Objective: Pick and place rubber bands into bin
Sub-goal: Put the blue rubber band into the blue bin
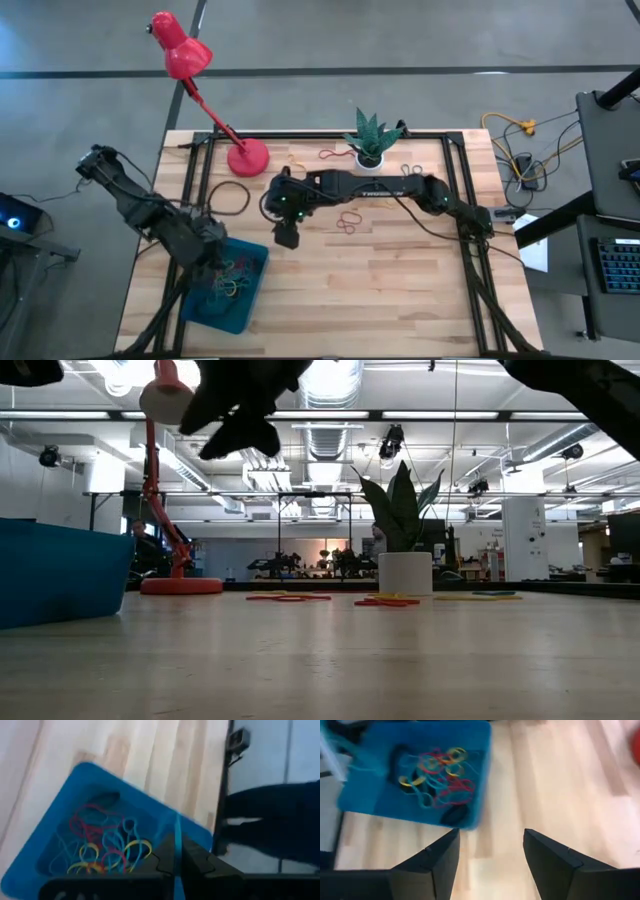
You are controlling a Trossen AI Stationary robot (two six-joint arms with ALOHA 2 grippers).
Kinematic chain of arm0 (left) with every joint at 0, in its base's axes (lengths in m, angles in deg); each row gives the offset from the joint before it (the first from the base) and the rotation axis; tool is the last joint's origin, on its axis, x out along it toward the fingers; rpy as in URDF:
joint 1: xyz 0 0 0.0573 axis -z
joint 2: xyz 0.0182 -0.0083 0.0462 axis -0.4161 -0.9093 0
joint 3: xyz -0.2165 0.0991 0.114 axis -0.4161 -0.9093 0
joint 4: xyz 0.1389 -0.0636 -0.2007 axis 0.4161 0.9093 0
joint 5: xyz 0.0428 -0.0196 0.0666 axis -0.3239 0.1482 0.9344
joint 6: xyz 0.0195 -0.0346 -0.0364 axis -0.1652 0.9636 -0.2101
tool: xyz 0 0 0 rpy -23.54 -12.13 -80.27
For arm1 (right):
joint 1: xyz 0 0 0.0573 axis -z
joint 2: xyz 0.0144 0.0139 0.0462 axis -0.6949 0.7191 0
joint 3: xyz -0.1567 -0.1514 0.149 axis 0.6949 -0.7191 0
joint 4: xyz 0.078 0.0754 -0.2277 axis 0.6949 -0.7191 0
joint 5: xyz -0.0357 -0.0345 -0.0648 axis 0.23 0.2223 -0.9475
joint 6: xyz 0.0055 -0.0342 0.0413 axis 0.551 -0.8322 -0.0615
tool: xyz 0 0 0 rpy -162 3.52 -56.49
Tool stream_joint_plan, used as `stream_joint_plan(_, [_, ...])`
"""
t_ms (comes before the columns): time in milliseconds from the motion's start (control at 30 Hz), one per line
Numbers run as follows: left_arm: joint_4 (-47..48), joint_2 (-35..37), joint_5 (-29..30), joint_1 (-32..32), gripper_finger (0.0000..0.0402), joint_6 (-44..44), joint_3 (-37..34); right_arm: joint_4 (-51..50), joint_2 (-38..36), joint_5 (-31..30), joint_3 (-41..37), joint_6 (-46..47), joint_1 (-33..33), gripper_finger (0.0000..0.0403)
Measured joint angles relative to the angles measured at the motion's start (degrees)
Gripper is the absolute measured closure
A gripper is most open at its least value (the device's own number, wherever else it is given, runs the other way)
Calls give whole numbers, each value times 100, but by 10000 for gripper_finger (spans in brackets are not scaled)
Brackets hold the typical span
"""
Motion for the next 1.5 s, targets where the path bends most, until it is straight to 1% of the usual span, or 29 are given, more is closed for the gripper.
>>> stream_joint_plan(67, [230,-119,1,98,402,35,-81,-277,-3,-162,0,-2,35,197])
stream_joint_plan(167, [822,-372,-38,308,402,449,-374,-989,-4,-284,0,-1,85,197])
stream_joint_plan(200, [889,-457,-120,406,402,578,-502,-1280,-4,-311,-1,-5,92,197])
stream_joint_plan(300, [677,-643,-468,757,402,838,-967,-2227,-4,-624,-2,-298,78,197])
stream_joint_plan(367, [370,-754,-518,1024,402,1141,-1224,-2780,-4,-820,-12,-592,22,197])
stream_joint_plan(433, [-6,-864,-453,1276,402,1366,-1408,-3176,-4,-880,-14,-818,-45,197])
stream_joint_plan(500, [-371,-967,-209,1503,402,1564,-1514,-3351,-5,-872,-15,-942,-108,198])
stream_joint_plan(633, [-765,-1148,735,1898,402,1689,-1453,-3595,-68,-850,-17,-1012,-234,205])
stream_joint_plan(733, [-732,-1236,1203,2102,402,1904,-1401,-3710,-206,-846,-24,-1082,-361,212])
stream_joint_plan(900, [-721,-1327,1871,2387,402,2145,-1444,-3611,-560,-890,-51,-1097,-576,223])
stream_joint_plan(1067, [-710,-1412,2495,2535,401,2379,-1524,-3591,-936,-1490,-247,-828,-816,227])
stream_joint_plan(1133, [-700,-1470,2544,2552,399,2448,-1567,-3600,-1117,-1615,-456,-599,-915,226])
stream_joint_plan(1233, [-695,-1598,2370,2552,376,2505,-1633,-3659,-1441,-1667,-966,-188,-1062,223])
stream_joint_plan(1300, [-702,-1693,2316,2552,348,2692,-1672,-3664,-1684,-1796,-1411,75,-1199,222])
stream_joint_plan(1433, [-670,-1822,2208,2552,271,2859,-1740,-3566,-2208,-1899,-2535,692,-1497,220])
stream_joint_plan(1500, [-695,-1835,2129,2552,229,2859,-1742,-3329,-2491,-1908,-3127,1040,-1640,220])
